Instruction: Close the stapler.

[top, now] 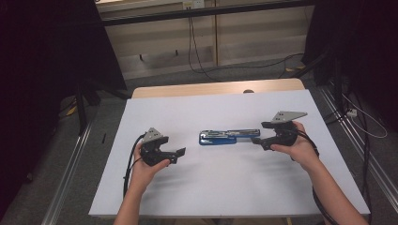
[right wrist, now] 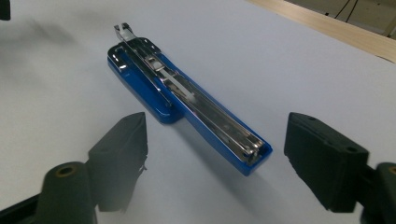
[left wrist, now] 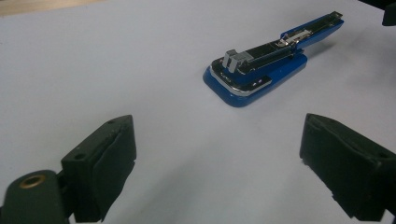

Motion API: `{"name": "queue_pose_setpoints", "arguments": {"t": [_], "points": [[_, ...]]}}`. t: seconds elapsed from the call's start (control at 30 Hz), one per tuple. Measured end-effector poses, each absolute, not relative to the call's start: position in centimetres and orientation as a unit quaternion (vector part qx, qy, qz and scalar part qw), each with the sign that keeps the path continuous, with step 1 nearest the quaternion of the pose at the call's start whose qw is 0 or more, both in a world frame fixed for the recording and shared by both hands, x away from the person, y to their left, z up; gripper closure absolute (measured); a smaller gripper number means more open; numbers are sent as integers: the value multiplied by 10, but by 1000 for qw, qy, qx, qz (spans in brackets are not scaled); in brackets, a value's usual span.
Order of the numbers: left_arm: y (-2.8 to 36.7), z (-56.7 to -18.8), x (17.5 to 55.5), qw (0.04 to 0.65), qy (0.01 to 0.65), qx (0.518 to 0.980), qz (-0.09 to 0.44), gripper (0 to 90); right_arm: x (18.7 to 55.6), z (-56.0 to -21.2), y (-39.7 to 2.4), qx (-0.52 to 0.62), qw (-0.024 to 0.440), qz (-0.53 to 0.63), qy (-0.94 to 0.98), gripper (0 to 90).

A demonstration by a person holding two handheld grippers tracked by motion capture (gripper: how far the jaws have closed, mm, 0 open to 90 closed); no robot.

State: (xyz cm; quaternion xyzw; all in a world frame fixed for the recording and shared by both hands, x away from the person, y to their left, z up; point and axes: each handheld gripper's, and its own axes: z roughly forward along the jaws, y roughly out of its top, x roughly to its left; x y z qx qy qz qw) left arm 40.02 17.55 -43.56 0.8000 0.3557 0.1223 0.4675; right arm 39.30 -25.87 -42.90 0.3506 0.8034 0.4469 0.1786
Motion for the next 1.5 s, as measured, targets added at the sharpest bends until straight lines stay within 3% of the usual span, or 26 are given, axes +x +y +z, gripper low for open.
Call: {"name": "queue_pose_setpoints", "arguments": {"t": [0.2, 0.37, 0.8, 1.03, 1.5], "points": [[169, -437, 404, 471, 364, 795, 118, 199, 388, -430, -266, 362, 190, 450, 794, 402], [160, -435, 407, 473, 361, 795, 115, 319, 387, -433, -269, 366, 196, 440, 796, 524], [142, -442, 413, 467, 350, 805, 109, 740, 385, -436, -282, 391, 205, 441, 782, 861], [126, -448, 419, 462, 341, 812, 106, 862, 390, -441, -279, 393, 208, 422, 790, 900], [105, -459, 430, 463, 334, 814, 106, 900, 393, -446, -283, 404, 205, 409, 792, 900]]}}
